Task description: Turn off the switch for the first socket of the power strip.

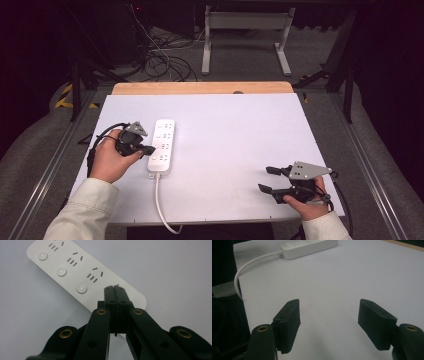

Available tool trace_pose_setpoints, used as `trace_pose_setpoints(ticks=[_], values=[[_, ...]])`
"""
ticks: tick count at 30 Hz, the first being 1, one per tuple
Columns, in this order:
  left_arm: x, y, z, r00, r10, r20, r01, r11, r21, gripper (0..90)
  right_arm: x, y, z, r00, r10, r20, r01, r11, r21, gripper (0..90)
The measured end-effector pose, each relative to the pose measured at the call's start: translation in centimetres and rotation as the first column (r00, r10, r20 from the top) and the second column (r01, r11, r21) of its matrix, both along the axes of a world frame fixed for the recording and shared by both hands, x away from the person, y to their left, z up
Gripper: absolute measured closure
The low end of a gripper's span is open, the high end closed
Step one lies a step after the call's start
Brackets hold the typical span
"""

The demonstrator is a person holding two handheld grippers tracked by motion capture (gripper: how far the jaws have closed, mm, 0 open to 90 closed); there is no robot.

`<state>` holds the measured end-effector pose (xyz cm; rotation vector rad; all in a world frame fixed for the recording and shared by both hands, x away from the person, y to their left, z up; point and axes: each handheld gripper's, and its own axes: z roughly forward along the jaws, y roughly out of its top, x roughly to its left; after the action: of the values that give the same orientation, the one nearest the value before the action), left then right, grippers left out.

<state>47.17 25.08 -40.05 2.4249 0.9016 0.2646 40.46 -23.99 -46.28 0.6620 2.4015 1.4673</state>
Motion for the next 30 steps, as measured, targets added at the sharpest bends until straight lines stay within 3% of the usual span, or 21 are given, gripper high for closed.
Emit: trace_pose_setpoints(ticks=[5,11,18,30], values=[[0.7,-0.3,-0.5,0.999,0.007,-0.043,-0.006,0.9997,0.022,90.0,0.0,0.0,0.0,1.0,0.001,-0.002,-0.001,1.0,-0.001,34.6],[1.3,-0.6,-1.1,0.9926,0.032,-0.117,-0.029,0.9992,0.026,90.0,0.0,0.0,0.0,1.0,0.004,-0.004,-0.004,1.0,-0.004,34.7],[2.0,-1.0,-1.7,0.9888,0.046,-0.142,-0.038,0.9975,0.06,90.0,0.0,0.0,-0.1,1.0,0.006,-0.006,-0.006,1.0,-0.003,34.8],[2.5,-1.5,-2.4,0.9885,0.05,-0.143,-0.034,0.9934,0.11,90.0,0.1,0.0,-0.1,0.9999,0.009,-0.006,-0.009,1.0,-0.006,34.8]])
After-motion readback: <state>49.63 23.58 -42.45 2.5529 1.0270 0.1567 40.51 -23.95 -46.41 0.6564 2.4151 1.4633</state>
